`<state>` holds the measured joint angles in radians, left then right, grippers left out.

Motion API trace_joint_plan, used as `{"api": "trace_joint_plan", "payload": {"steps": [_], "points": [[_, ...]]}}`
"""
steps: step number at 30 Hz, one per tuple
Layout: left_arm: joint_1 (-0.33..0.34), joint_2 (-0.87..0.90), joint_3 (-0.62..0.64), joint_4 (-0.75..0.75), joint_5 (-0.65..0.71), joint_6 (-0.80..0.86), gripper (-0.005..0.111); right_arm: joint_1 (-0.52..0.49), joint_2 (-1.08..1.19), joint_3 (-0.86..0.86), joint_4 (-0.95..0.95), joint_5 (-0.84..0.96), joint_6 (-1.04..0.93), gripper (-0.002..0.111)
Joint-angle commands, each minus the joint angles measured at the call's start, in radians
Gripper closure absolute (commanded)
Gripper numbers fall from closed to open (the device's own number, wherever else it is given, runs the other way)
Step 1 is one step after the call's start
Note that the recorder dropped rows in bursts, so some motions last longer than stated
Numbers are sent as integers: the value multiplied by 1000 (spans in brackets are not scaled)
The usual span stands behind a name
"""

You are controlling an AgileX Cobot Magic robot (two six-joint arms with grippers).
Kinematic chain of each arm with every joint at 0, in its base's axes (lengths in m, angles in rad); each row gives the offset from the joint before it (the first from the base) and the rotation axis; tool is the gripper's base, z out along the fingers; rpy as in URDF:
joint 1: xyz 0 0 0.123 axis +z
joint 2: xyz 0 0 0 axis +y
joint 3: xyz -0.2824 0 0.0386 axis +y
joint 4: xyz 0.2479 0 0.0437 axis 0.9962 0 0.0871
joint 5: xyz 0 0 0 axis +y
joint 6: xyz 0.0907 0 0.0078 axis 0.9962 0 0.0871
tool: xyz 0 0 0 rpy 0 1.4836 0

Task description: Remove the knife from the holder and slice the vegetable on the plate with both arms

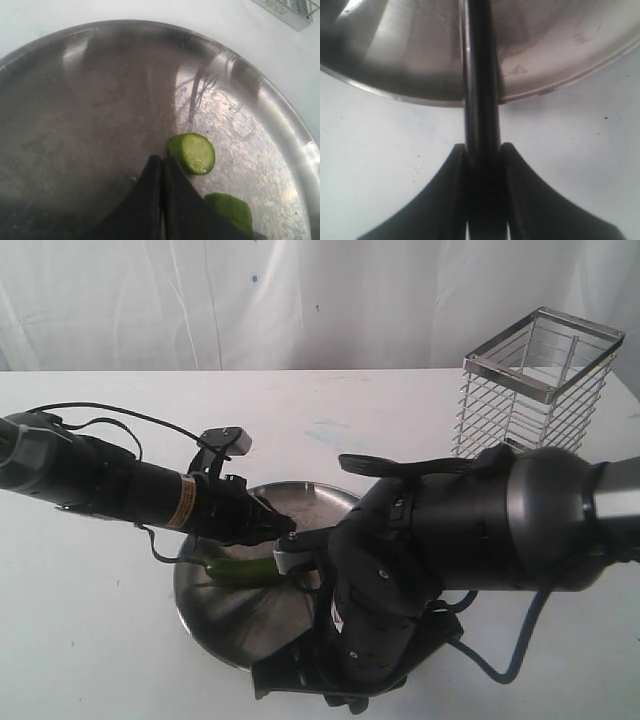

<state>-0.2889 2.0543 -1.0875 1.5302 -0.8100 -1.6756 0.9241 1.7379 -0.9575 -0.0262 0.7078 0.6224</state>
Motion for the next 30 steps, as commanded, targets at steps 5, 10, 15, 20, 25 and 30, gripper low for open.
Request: {"api": "trace_joint_plan", "payload": {"steps": [5, 10, 15, 20, 25, 30], "points": [[-65, 13, 9, 143, 52, -58, 107, -9, 2, 1, -19, 115, -53, 108], [-74, 13, 9, 141, 43, -58, 107, -9, 2, 1, -19, 166, -81, 108], [-74, 13, 9, 139, 36, -58, 107, -9, 15, 1, -22, 143, -81, 108], [-72, -14, -16, 115, 39, -51, 107, -9, 15, 1, -54, 104, -77, 108], [-72, -134, -33, 97, 63, -48, 107, -42, 15, 1, -58, 81, -77, 108], [-72, -271, -12, 86, 111, -55, 107, -62, -16, 1, -58, 51, -123, 108]]}}
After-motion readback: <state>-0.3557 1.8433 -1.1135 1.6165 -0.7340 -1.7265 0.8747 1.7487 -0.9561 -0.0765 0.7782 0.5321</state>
